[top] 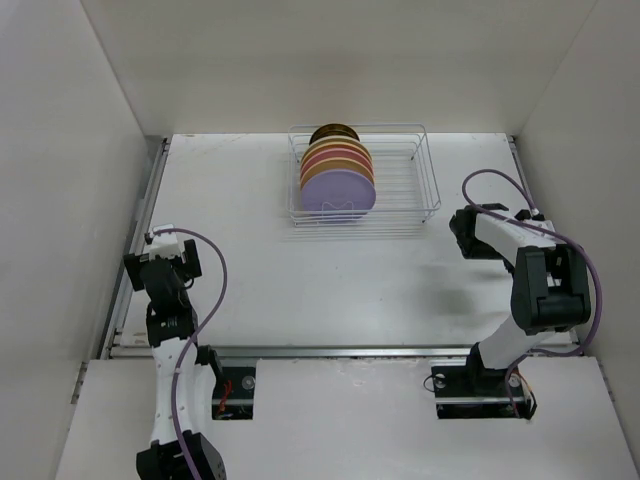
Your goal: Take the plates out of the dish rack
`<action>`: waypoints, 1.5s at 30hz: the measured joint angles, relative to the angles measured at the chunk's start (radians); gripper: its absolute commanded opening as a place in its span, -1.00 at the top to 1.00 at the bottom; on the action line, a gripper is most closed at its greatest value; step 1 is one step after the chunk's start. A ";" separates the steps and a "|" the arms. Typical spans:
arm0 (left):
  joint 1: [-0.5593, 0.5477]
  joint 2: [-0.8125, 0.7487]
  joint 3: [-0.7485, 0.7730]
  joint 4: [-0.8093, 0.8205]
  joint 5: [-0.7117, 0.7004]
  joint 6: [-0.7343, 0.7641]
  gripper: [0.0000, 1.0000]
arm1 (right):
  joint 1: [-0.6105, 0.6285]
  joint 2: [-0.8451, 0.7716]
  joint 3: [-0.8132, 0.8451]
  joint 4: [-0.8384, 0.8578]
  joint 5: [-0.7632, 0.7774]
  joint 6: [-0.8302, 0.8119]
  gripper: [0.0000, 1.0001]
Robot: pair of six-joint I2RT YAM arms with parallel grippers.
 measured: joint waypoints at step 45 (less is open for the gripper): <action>-0.521 1.574 1.960 -1.133 0.512 -0.029 -0.32 | 0.295 0.183 0.655 0.894 -1.893 -2.134 -0.03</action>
